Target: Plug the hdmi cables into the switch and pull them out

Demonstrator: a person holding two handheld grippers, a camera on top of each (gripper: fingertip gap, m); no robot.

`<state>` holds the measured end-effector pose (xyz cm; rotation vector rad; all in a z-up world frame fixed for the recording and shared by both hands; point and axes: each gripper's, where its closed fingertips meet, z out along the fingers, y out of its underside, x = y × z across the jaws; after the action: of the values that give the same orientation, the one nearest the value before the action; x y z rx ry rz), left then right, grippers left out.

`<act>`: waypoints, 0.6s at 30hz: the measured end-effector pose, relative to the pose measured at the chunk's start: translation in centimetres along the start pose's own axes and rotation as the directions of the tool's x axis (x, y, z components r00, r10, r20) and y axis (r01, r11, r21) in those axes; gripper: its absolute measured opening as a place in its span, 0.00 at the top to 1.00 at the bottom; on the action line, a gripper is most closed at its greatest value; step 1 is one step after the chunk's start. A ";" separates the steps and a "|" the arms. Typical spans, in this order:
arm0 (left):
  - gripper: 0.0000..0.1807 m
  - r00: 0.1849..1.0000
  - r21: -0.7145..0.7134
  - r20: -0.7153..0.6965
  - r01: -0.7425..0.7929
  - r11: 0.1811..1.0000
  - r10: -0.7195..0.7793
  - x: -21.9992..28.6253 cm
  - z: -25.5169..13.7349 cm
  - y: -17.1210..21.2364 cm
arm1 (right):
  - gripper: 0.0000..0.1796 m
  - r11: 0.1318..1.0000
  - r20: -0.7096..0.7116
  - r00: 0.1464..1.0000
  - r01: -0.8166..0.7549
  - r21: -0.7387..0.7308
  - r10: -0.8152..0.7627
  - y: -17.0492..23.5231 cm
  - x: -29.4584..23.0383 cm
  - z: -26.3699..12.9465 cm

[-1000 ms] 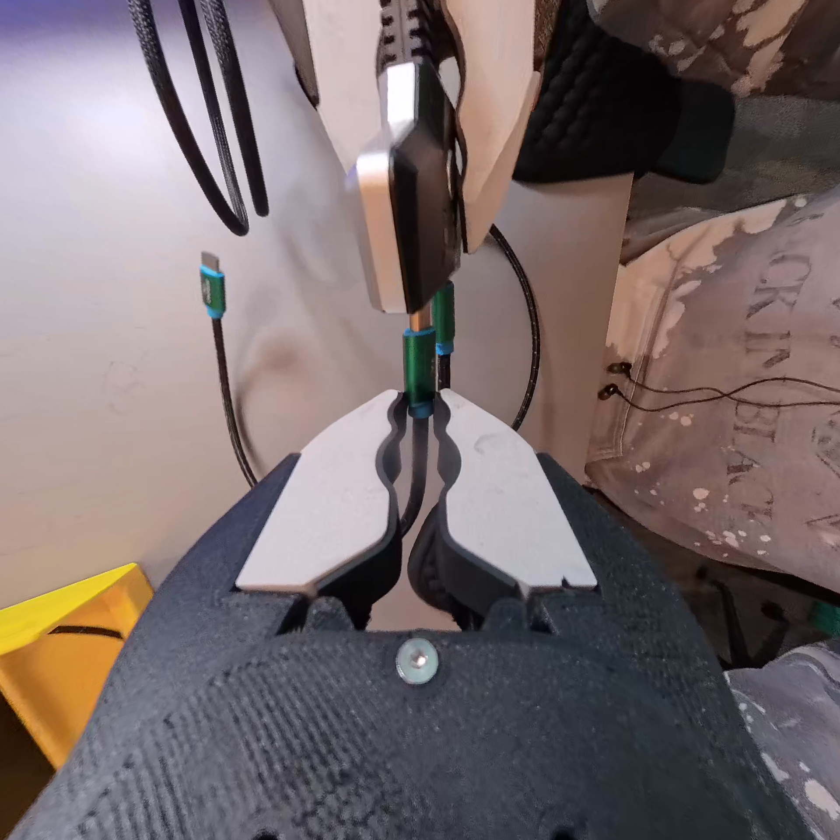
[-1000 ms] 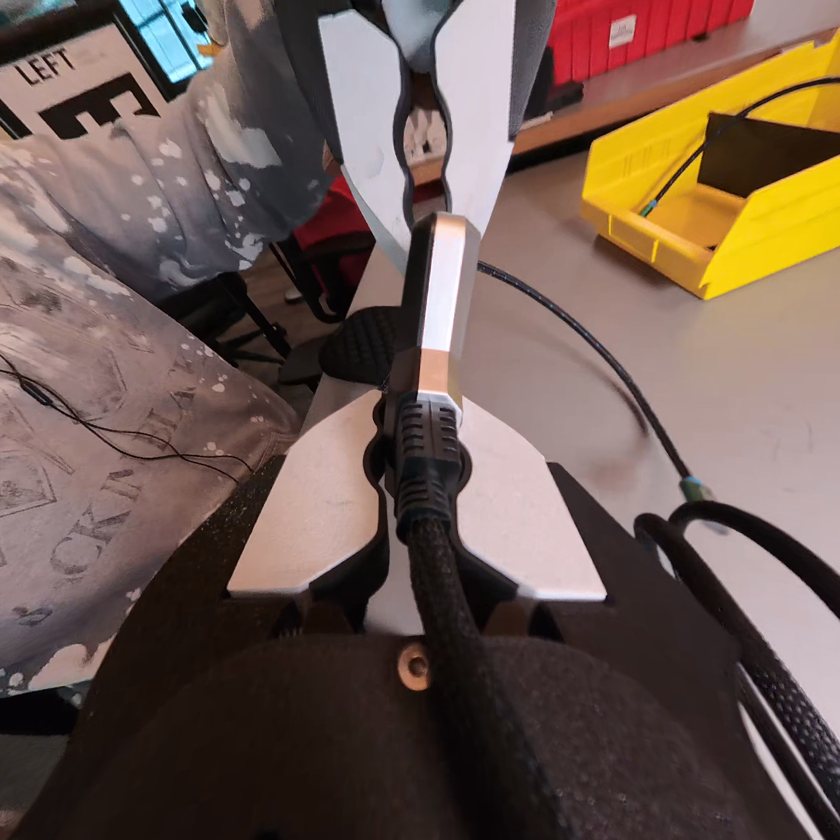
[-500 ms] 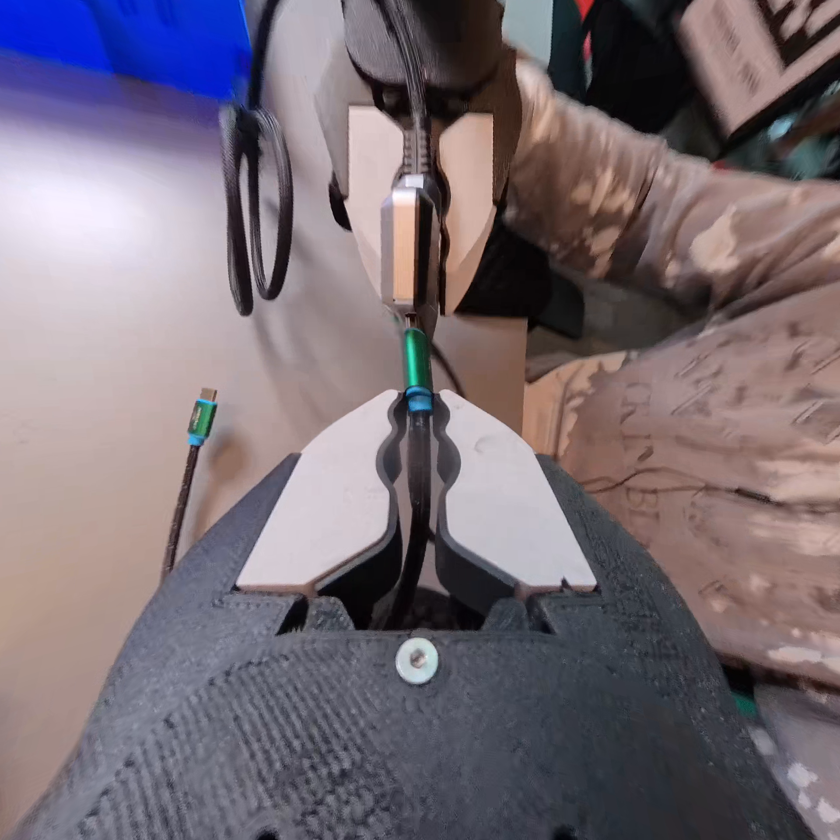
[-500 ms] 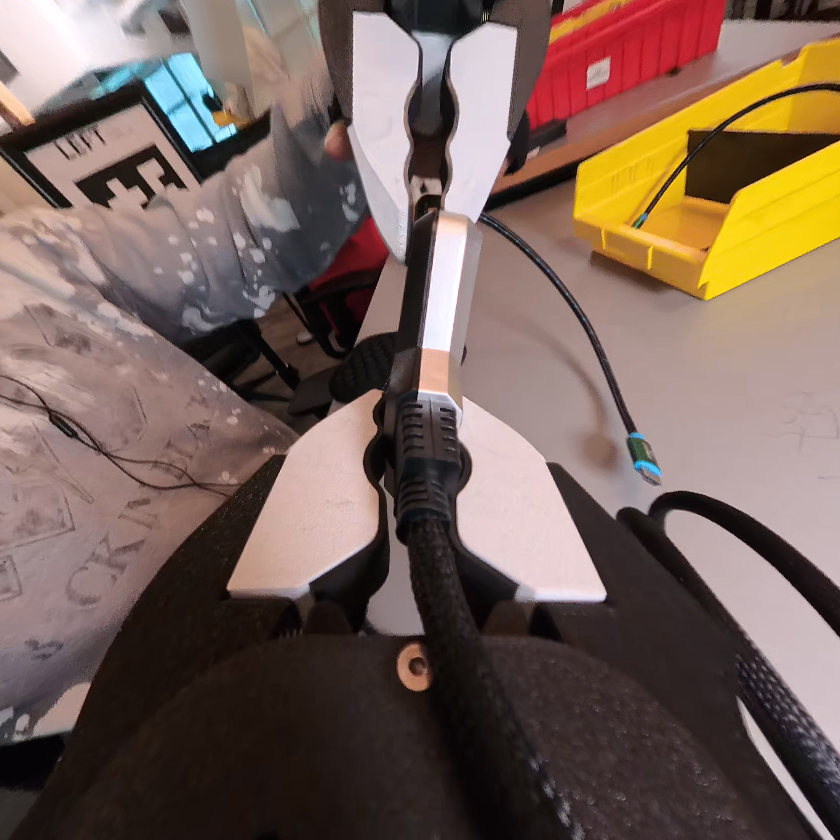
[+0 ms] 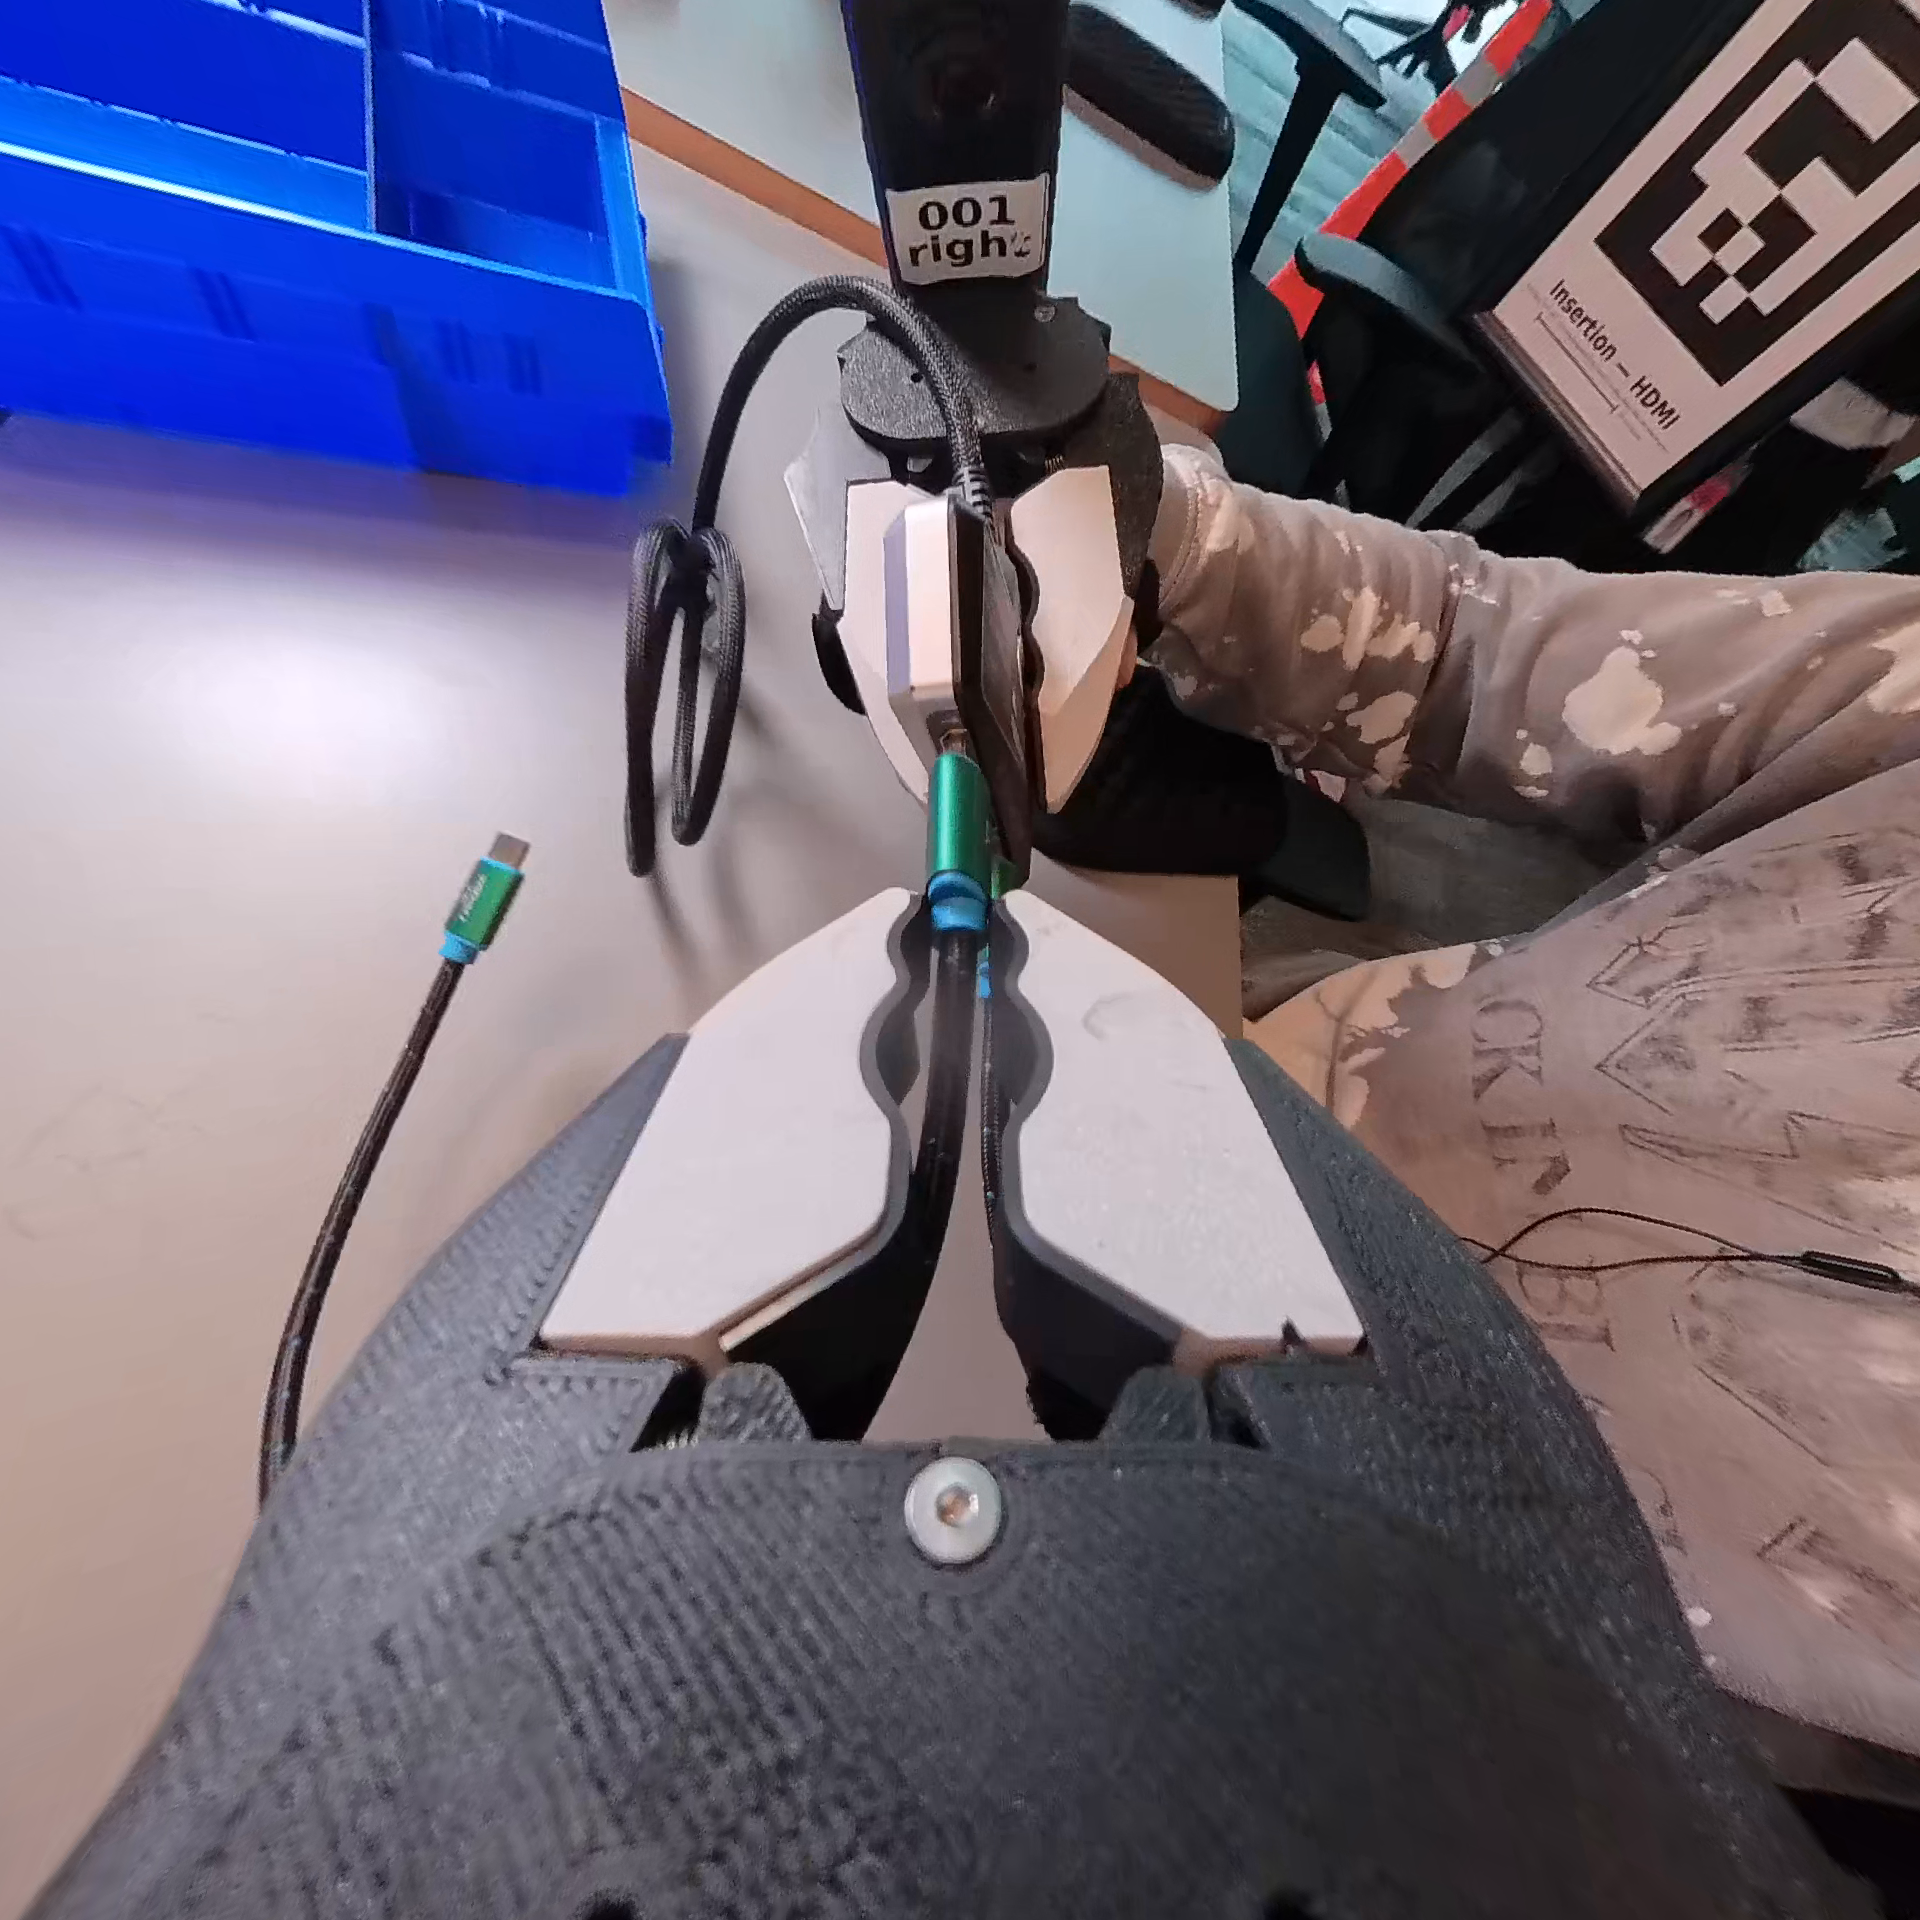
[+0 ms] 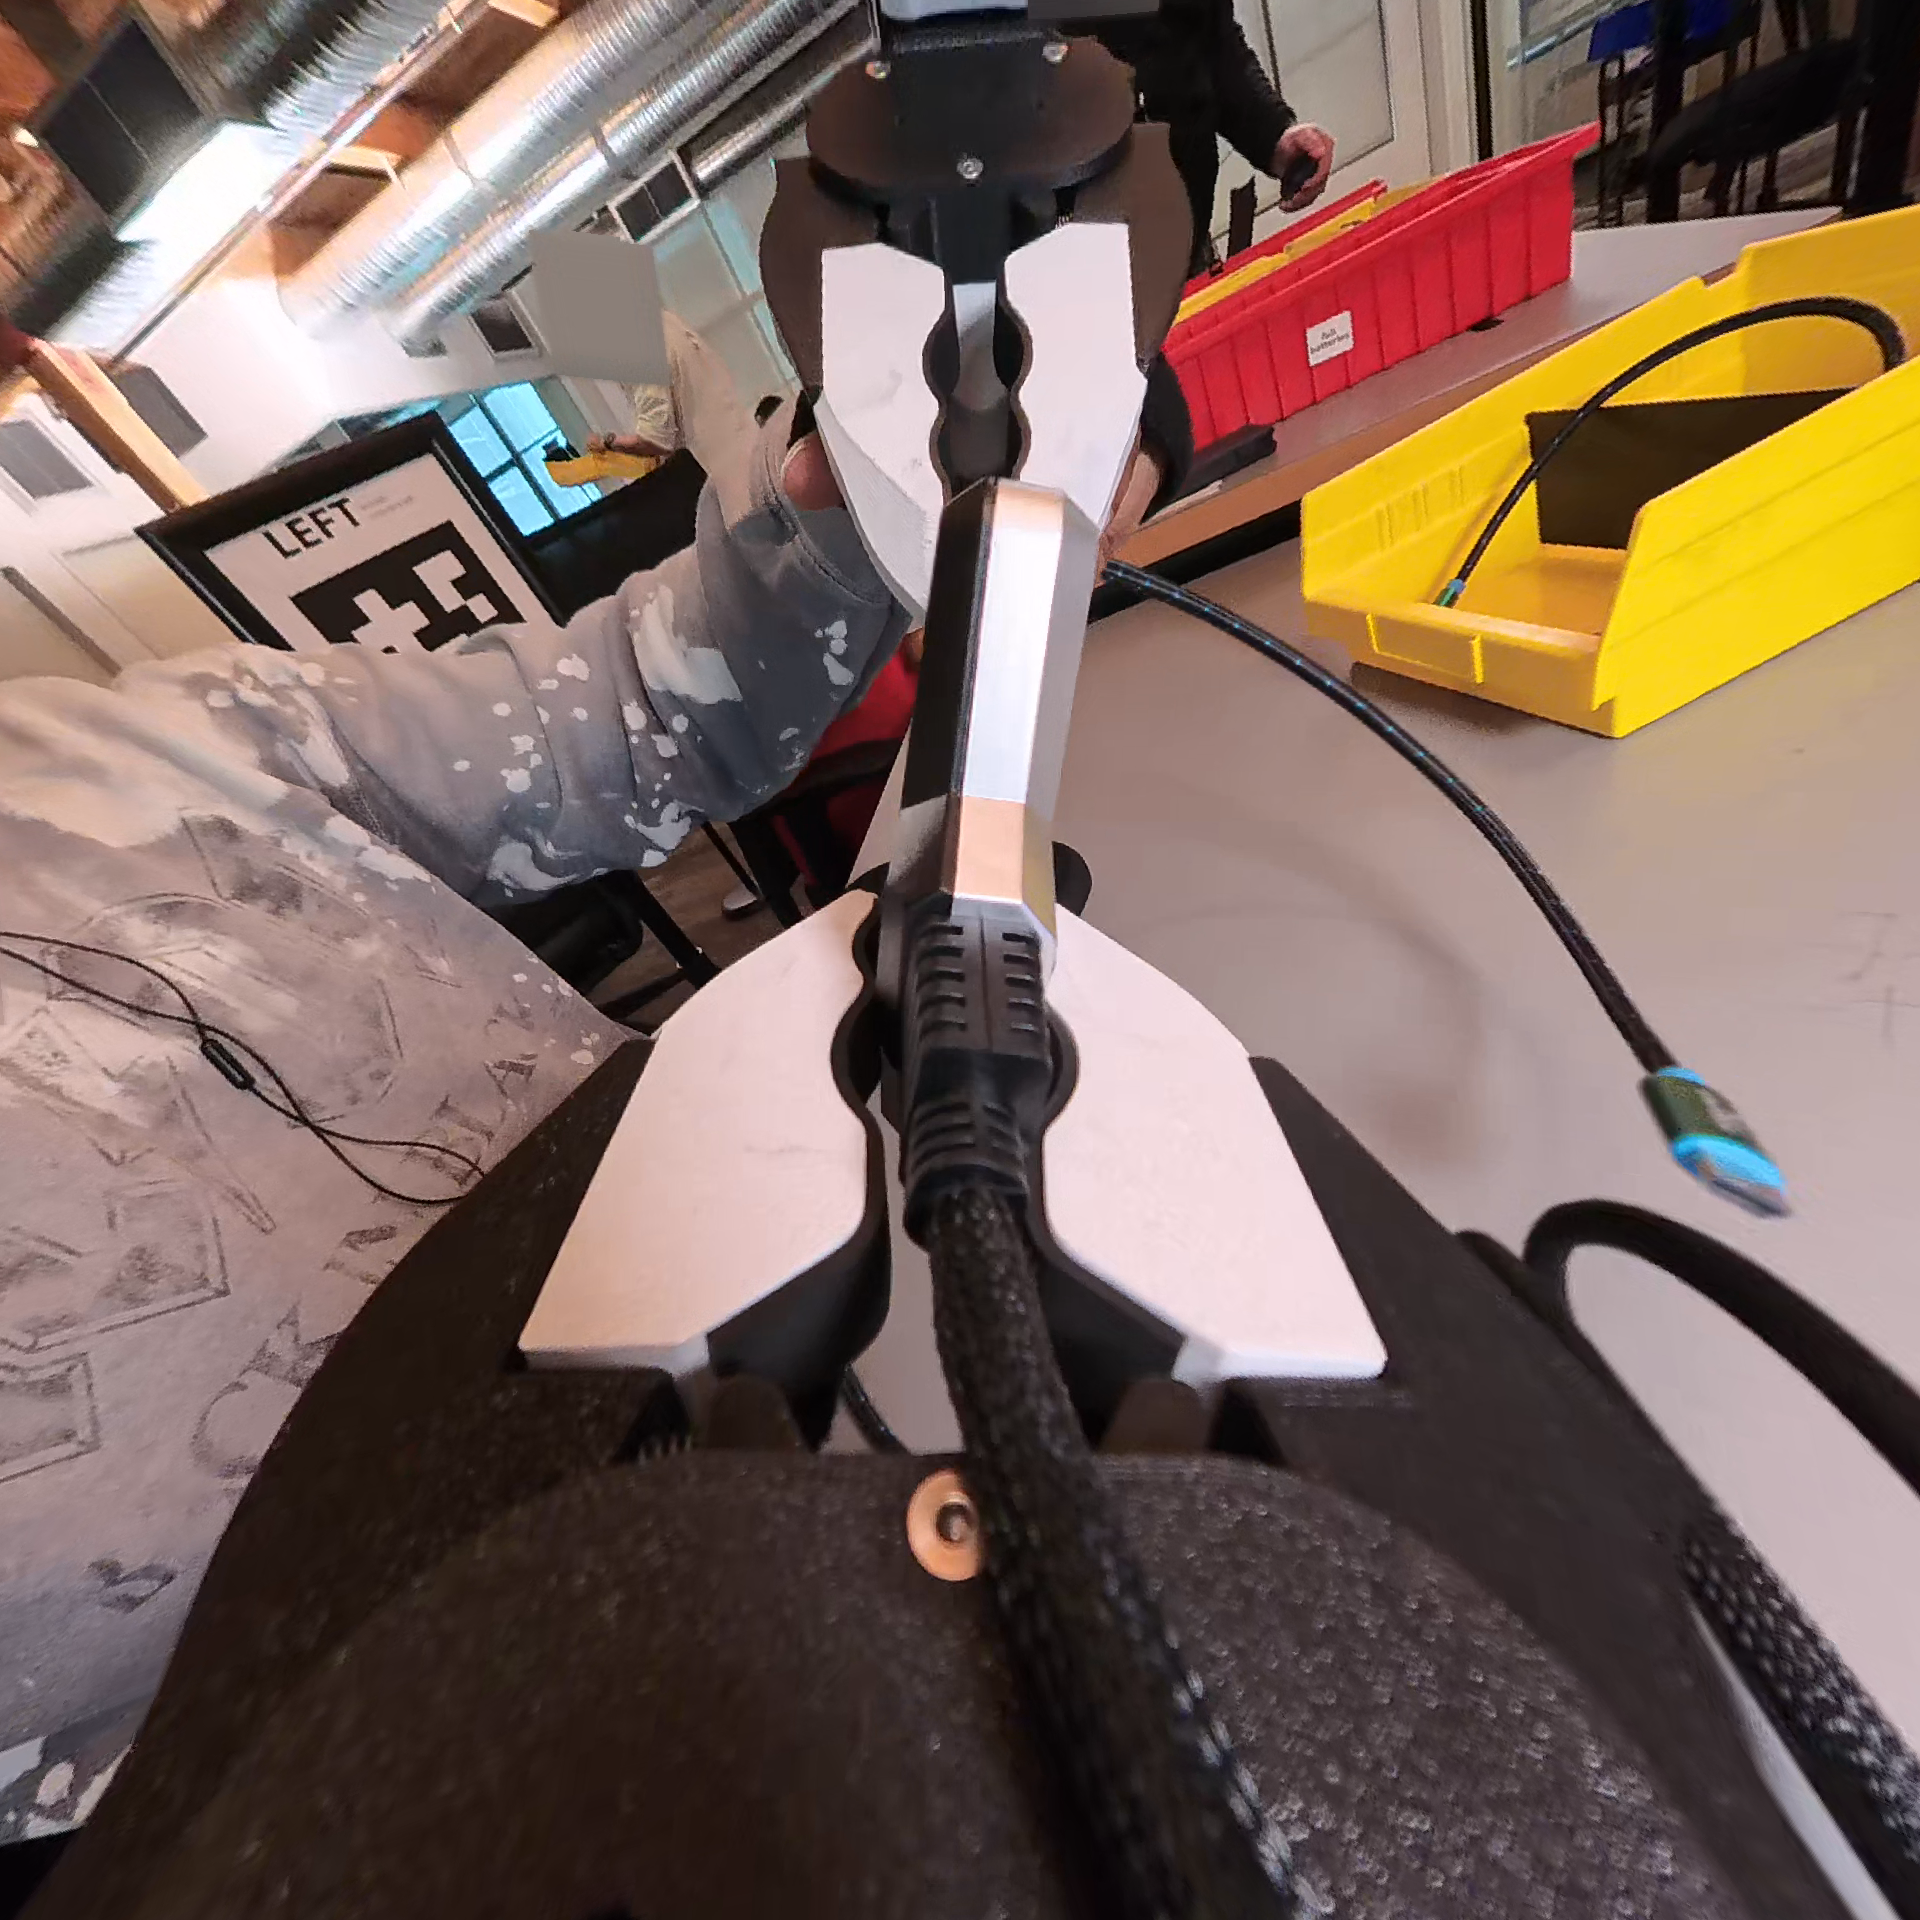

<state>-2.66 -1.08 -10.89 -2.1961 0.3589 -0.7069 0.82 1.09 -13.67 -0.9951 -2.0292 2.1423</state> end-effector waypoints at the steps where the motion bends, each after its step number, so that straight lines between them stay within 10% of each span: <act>1: 0.94 1.000 0.010 -0.007 0.004 1.000 -0.004 0.1 0.0 0.0 | 0.88 1.000 -0.001 1.000 0.001 0.001 -0.001 0.0 -0.1 0.0; 18: 0.93 0.991 -0.011 -0.105 -0.089 0.996 0.088 2.2 1.8 3.1 | 0.88 0.954 0.042 0.998 -0.026 -0.299 0.040 2.7 -1.7 0.4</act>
<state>0.10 -3.04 -13.37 -2.1487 0.5138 -0.7739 3.09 -0.43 -15.39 -1.0214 -2.4286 1.9277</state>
